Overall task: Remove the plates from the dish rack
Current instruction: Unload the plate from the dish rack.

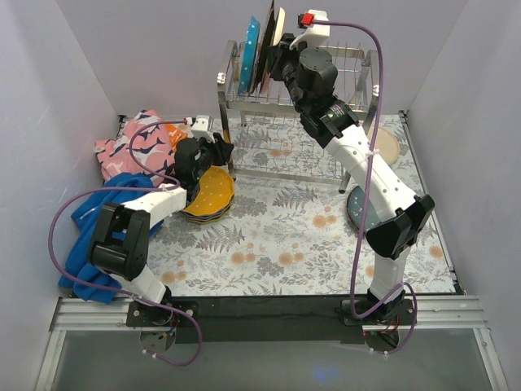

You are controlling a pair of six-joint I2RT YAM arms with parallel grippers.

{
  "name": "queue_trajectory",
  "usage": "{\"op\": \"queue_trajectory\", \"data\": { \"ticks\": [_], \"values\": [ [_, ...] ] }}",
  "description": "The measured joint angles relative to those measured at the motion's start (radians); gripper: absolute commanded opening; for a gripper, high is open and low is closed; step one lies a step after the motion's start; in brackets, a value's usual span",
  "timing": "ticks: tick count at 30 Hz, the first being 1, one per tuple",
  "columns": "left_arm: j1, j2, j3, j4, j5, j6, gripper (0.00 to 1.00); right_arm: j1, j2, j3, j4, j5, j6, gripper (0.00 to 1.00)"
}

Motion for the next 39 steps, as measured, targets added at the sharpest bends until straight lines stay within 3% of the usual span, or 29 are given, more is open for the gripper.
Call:
{"op": "queue_trajectory", "data": {
  "ticks": [20, 25, 39],
  "values": [
    [-0.003, 0.007, 0.005, 0.005, 0.000, 0.002, 0.00, -0.014, -0.018, -0.031, 0.008, -0.016, 0.046, 0.01],
    [-0.003, 0.007, 0.005, 0.005, 0.000, 0.003, 0.00, 0.010, -0.020, -0.042, 0.023, 0.051, 0.035, 0.18],
    [-0.003, 0.006, 0.004, 0.006, 0.000, 0.005, 0.00, 0.085, -0.015, -0.042, -0.002, 0.257, -0.029, 0.35]
  ]
}}
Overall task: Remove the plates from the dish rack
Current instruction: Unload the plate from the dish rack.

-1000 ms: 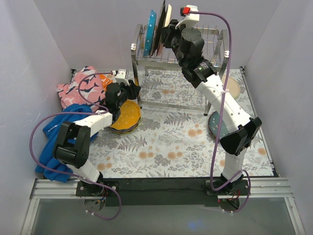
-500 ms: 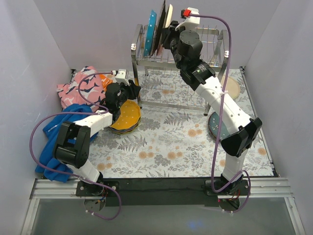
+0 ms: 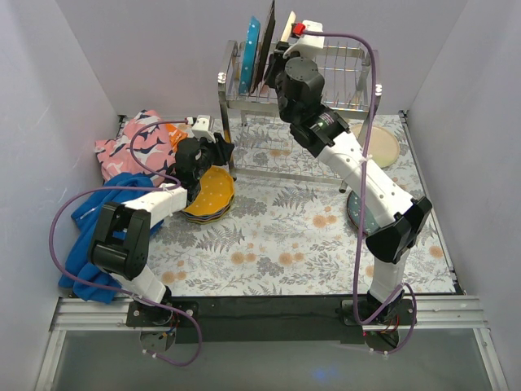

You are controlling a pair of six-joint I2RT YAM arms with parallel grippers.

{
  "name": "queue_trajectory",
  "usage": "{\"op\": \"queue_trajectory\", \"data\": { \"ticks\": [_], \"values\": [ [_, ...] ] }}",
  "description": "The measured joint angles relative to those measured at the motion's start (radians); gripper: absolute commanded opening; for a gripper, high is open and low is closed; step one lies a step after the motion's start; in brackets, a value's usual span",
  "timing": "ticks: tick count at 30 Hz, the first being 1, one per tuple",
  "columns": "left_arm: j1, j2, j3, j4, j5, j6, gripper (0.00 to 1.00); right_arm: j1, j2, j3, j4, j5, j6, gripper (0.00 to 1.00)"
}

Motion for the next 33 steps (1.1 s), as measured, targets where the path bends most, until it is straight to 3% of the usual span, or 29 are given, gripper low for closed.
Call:
{"op": "queue_trajectory", "data": {
  "ticks": [10, 16, 20, 21, 23, 33],
  "values": [
    [0.000, 0.000, -0.001, 0.002, 0.000, 0.000, 0.00, 0.013, 0.023, 0.008, -0.041, 0.037, 0.003, 0.41],
    [0.000, 0.000, -0.005, 0.011, -0.001, -0.001, 0.00, 0.013, 0.059, 0.029, -0.063, 0.064, 0.050, 0.41],
    [-0.001, 0.000, -0.006, 0.014, -0.001, 0.000, 0.00, 0.015, 0.076, 0.046, -0.068, 0.086, 0.066, 0.29],
    [-0.001, 0.000, -0.006, 0.014, -0.002, 0.000, 0.00, 0.017, 0.080, 0.049, -0.066, 0.090, 0.069, 0.16],
    [-0.001, 0.000, -0.007, 0.014, -0.002, 0.000, 0.00, 0.021, 0.089, 0.060, -0.064, 0.106, 0.062, 0.01],
    [-0.007, 0.000, -0.008, 0.015, -0.010, 0.000, 0.00, 0.031, 0.098, 0.071, -0.043, 0.132, 0.001, 0.01]
  ]
}}
